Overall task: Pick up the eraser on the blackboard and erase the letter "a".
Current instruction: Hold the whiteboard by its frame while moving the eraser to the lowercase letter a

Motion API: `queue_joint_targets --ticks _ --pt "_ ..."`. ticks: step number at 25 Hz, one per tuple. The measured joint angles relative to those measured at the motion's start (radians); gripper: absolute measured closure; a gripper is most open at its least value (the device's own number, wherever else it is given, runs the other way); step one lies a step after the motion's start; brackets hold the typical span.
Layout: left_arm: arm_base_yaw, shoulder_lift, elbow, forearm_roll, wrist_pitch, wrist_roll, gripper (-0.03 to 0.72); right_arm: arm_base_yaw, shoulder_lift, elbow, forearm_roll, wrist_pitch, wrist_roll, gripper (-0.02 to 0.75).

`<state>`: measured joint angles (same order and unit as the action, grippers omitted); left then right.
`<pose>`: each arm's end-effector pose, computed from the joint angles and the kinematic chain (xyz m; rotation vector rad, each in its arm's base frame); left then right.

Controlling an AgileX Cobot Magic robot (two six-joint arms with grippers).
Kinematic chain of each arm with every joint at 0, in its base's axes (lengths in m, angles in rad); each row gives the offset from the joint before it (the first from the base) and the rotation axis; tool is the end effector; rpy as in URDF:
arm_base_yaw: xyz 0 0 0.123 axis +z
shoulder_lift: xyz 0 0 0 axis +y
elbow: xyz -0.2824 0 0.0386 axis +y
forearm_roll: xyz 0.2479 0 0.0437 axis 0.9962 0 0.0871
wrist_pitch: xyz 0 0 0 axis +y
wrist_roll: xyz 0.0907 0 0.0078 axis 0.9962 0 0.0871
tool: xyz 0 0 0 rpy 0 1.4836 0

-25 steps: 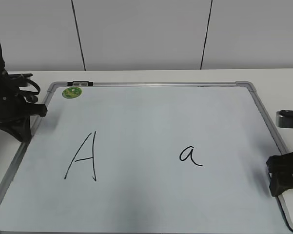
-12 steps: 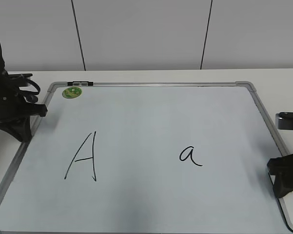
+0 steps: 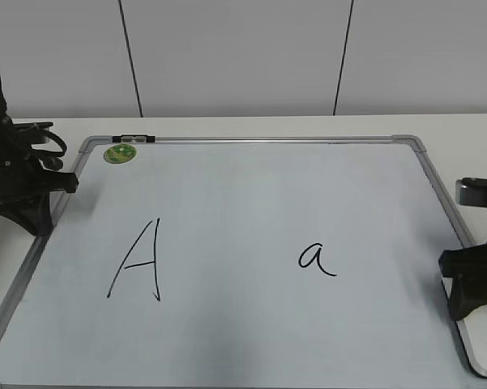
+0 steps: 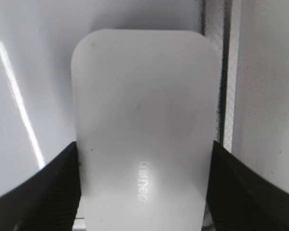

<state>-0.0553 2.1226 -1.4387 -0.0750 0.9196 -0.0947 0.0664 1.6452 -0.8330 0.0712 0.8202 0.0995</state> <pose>0.4047 -0.0278 0.1298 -0.1286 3.0876 -0.1002 0.2632 0.0223 0.1610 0.1263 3.1167 0.0852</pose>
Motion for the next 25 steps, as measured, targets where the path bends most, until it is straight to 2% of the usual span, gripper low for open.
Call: queue_joint_targets --ticks 6,16,25 --pt "0.0 0.0 0.0 -0.002 0.0 0.0 0.633 0.026 0.01 -0.148 -0.001 0.119 0.0 0.211" --pt "0.0 0.0 0.0 -0.002 0.0 0.0 0.633 0.201 0.255 -0.449 -0.014 0.247 -0.004 0.211" --pt "0.0 0.0 0.0 -0.004 0.0 0.0 0.633 0.226 0.439 -0.636 -0.014 0.321 -0.005 0.212"
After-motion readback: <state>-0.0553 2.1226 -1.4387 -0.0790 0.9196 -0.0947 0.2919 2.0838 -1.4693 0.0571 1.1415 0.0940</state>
